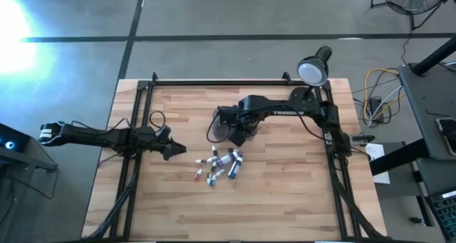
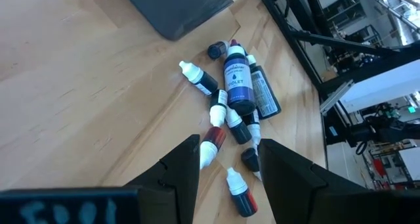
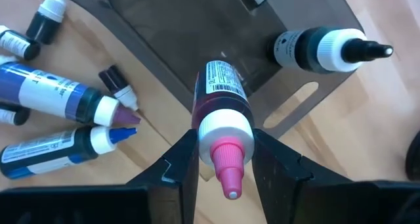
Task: Pick & Place food coloring
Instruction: Put the large pink food coloring bottle into the bin
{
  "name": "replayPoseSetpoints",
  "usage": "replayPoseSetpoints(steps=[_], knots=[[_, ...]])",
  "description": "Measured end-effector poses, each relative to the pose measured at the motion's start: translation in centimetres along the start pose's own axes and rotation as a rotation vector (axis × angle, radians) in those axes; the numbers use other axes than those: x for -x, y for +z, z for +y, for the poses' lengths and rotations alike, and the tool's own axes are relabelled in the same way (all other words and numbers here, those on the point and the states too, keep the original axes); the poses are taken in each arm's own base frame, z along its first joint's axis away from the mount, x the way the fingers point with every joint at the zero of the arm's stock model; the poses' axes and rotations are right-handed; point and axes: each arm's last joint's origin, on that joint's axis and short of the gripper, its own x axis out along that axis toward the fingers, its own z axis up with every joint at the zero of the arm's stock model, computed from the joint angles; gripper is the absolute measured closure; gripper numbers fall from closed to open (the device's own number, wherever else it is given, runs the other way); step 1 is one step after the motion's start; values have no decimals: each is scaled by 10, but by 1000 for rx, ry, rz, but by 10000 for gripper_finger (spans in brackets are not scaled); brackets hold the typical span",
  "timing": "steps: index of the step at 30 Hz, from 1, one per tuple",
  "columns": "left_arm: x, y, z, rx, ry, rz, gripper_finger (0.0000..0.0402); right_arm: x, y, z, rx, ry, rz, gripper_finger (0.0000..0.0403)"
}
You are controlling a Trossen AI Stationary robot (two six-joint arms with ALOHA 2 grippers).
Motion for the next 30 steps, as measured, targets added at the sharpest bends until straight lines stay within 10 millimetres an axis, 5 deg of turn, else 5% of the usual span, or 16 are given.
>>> replayPoseSetpoints(steps=[20,30], knots=[[0,0,0,-22,0,1,271,-22,-11,1,-14,21,64,293],[0,0,0,-30,0,1,271,-37,-19,-1,1,18,148,230]])
